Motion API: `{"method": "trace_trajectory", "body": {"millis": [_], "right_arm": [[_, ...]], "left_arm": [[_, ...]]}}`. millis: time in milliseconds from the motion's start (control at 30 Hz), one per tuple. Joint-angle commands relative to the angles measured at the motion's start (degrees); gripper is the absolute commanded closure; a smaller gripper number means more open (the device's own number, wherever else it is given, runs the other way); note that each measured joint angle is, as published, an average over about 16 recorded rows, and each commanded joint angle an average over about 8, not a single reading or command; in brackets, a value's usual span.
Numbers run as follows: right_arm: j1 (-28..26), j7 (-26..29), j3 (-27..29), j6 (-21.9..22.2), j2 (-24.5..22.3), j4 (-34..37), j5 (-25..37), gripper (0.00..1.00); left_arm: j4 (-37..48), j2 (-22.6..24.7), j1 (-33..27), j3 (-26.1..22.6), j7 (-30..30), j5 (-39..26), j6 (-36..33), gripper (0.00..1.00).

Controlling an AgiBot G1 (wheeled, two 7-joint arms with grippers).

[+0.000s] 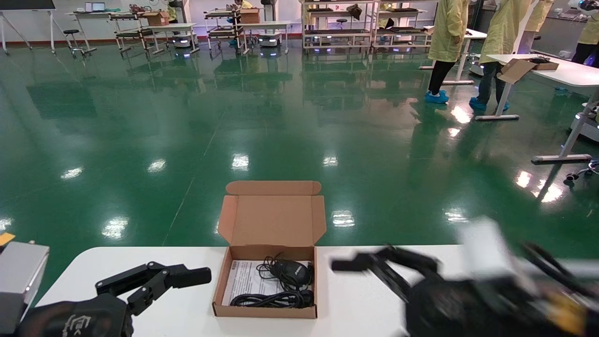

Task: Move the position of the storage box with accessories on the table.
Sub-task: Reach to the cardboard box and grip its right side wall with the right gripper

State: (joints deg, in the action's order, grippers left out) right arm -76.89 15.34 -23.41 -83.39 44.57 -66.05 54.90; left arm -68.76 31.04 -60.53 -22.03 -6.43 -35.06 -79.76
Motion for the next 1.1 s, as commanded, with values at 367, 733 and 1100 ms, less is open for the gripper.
{"method": "trace_trajectory", "body": {"millis": [367,733,1100], "right_arm": [[-17.11,4.15,-9.09,7.38,17.39,28.45,15.86,0.00],[-18.31,2.35,-8.62,15.00,25.81,42.82,16.40,0.00],[-18.47,14.11,-6.72,21.82,24.03,52.48,14.42,0.00]], "left_arm": [[0.00,0.00,0.00,0.00,0.00,0.00,0.00,0.00],[0.01,-0.01,0.01,0.00,0.00,0.01,0.02,0.00],[0.01,-0.01,0.02,0.00,0.00,0.01,0.02,0.00]]}}
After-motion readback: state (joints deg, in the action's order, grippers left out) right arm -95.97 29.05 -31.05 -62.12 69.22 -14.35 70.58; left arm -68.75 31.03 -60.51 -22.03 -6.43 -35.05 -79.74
